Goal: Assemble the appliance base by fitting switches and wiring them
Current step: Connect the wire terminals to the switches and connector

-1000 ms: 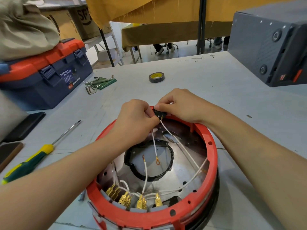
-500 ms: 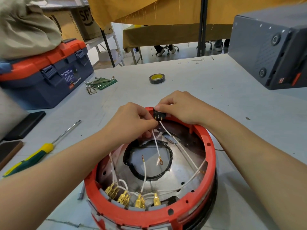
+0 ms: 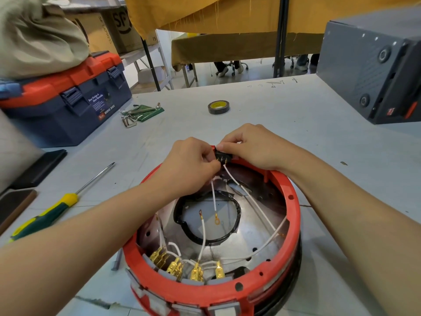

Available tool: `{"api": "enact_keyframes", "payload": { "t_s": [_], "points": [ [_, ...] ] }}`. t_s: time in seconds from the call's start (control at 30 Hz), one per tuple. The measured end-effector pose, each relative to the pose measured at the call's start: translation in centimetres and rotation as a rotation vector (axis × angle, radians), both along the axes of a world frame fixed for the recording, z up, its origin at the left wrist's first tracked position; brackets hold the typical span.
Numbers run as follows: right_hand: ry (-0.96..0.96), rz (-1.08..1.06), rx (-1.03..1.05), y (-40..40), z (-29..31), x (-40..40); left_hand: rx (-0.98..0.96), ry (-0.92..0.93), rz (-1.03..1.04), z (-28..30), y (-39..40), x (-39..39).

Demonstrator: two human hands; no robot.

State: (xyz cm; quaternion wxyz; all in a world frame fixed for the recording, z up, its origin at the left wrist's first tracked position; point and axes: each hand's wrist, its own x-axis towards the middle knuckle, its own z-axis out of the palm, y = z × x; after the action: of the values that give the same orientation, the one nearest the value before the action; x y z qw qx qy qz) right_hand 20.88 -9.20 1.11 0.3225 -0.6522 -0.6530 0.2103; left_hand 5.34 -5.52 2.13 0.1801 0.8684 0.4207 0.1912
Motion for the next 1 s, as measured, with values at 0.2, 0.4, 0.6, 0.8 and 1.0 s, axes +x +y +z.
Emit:
{"api": "enact_keyframes", "payload": {
  "t_s": [0.2, 0.4, 0.6, 0.8, 1.0],
  "points": [
    [-0.046, -0.010, -0.007, 0.0, 0.0, -0.1, -0.134, 0.018, -0.089, 1.3, 0.2, -1.7],
    [-0.110, 0.004, 0.006, -0.2, 0.0, -0.1, -0.251, -0.193, -0.127, 3.0, 1.4, -6.6],
    [-0.161, 0.024, 0.029, -0.2, 0.0, 0.1, -0.247, -0.160, 0.096, 1.5, 4.3, -13.8],
    [-0.198, 0.045, 0.040, 0.0, 0.2, 0.1, -0.253, 0.405, -0.032, -0.2, 5.5, -17.2],
    [-0.160, 0.045, 0.040, 0.2, 0.0, 0.3, -0.286, 0.398, -0.127, -0.4, 5.9, -18.3]
  ]
}}
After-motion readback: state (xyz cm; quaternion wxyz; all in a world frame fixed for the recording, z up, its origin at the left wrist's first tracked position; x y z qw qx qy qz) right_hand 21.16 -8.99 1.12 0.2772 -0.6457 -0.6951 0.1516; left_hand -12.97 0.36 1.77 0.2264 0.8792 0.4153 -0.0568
